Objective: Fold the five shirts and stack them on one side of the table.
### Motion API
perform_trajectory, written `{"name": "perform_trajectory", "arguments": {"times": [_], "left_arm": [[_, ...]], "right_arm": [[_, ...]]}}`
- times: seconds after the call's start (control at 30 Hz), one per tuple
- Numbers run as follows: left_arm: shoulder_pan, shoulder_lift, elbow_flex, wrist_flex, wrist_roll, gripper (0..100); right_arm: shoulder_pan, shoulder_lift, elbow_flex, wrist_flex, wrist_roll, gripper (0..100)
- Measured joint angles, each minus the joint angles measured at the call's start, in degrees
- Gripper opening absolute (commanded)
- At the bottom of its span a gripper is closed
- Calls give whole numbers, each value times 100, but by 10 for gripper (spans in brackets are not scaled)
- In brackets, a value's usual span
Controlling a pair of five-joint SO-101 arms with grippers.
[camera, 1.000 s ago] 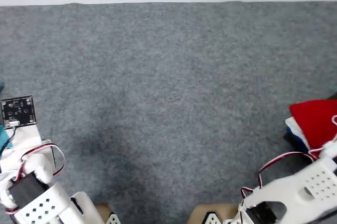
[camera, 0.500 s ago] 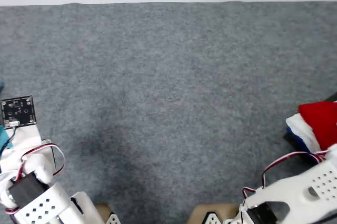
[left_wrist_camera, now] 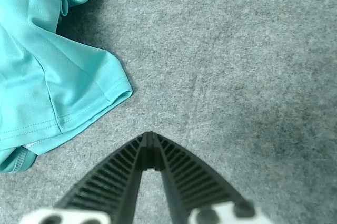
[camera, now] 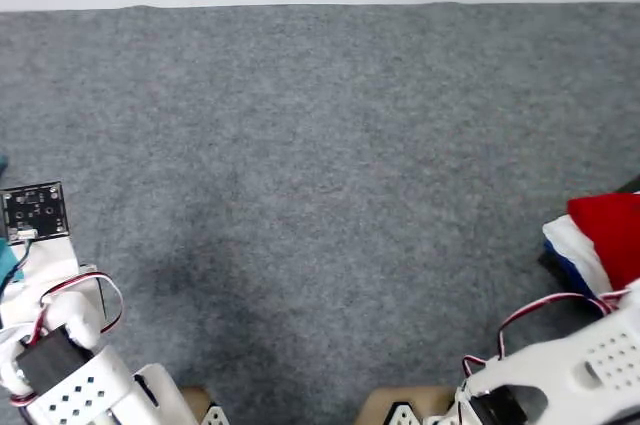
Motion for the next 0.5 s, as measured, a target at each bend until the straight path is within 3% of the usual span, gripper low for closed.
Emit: {"name": "perform_trajectory", "arguments": {"times": [0.27, 0.5], "left_arm": [[0, 0, 0, 0, 0, 4], [0, 0, 18, 0, 0, 4]], "right_arm": [[-255, -343, -62, 62, 0, 252], [-826, 149, 53, -343, -229, 17]]}}
